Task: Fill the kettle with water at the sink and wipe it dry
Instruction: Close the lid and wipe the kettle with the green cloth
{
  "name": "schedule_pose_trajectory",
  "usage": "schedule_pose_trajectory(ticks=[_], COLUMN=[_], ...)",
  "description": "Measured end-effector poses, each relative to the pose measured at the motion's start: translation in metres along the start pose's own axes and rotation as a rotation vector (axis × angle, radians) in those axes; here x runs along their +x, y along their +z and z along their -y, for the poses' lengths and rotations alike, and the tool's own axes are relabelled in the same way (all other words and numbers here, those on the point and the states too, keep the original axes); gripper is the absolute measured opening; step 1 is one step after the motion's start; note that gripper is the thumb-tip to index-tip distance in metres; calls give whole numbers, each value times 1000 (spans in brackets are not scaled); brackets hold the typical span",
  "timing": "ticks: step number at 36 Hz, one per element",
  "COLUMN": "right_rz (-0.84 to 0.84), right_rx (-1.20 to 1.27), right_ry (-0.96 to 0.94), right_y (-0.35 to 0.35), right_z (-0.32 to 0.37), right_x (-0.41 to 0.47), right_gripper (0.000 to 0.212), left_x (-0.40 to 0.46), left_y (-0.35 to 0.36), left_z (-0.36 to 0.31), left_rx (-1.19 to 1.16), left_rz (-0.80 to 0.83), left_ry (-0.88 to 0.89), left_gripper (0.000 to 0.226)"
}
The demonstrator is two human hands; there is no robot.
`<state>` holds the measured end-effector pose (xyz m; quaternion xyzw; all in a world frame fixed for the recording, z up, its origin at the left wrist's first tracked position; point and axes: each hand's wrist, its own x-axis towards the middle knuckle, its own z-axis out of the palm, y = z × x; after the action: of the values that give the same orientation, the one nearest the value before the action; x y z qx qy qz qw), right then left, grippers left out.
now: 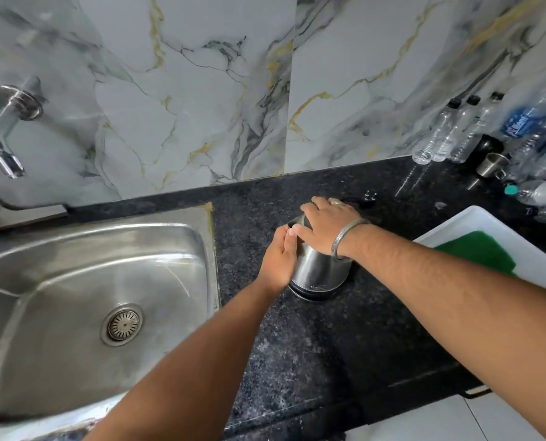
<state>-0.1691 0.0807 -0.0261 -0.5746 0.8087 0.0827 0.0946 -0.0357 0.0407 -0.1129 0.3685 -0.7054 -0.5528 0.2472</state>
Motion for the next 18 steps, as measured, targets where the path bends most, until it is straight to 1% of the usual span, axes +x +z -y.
schedule_pose_trajectory(ticks=[5,8,11,13,15,16,18], right_rz=[-82,-122,-226,-326,-405,-417,-383], right_rx=[50,63,126,221,289,311,364], right_ry=[10,-48,-82,-7,119,197,381], right_y=[4,3,6,12,23,31,47], right_z=[3,2,-9,-28,-59,-79,-124], right_x=[-2,-7,-24,-43,-65,-76,-95], right_gripper=[62,59,58,60,60,60,60], left_x=[-5,-9,-13,-14,-15,-16,-19], left_y=[0,0,-2,-1,2,5,14], left_z=[-7,-13,-13,-10,-9,-9,-9], left_rx=[2,22,72,102,104,93,71], left_rz=[1,-3,8,8,11,18,55], left_ry=[-12,-26,-18,-16,-20,-22,-15], left_gripper=[40,38,38,33,31,31,30])
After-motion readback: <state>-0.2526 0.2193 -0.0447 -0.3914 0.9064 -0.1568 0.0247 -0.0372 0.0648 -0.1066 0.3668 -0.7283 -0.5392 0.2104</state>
